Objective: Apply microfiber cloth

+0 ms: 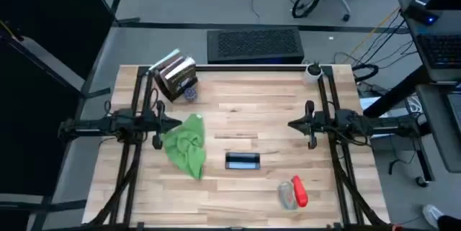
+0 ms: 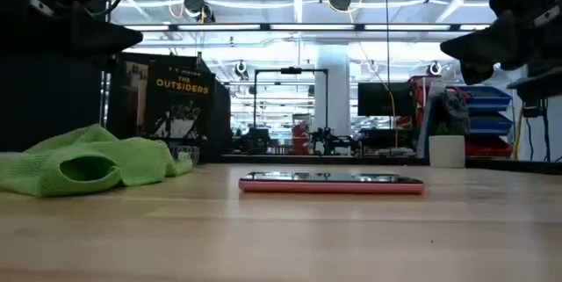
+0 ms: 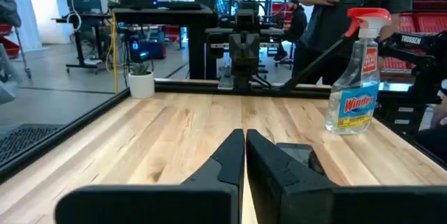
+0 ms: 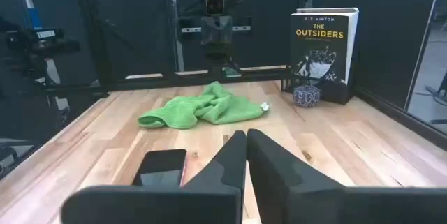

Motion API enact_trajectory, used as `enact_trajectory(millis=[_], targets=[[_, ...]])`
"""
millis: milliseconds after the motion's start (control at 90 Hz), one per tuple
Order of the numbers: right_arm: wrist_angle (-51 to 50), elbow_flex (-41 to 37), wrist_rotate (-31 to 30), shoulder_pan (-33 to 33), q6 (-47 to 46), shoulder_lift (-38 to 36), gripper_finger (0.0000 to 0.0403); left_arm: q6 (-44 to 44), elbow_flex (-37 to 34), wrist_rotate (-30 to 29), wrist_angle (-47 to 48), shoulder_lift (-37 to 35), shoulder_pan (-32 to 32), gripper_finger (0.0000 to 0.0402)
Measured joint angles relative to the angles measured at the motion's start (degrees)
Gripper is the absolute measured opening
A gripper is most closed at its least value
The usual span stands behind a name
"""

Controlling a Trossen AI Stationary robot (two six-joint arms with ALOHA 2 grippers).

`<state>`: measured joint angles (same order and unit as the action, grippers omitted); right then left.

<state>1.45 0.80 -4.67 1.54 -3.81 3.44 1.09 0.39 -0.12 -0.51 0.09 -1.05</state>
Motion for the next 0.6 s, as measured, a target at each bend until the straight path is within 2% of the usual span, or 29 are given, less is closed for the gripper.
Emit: enact_trajectory(millis=[600], targets=[[-0.01, 0.00, 0.00, 0.00, -0.01, -0.01, 0.0000, 0.00, 0.01, 0.00, 0.01, 0.00, 0.01, 0.0000]])
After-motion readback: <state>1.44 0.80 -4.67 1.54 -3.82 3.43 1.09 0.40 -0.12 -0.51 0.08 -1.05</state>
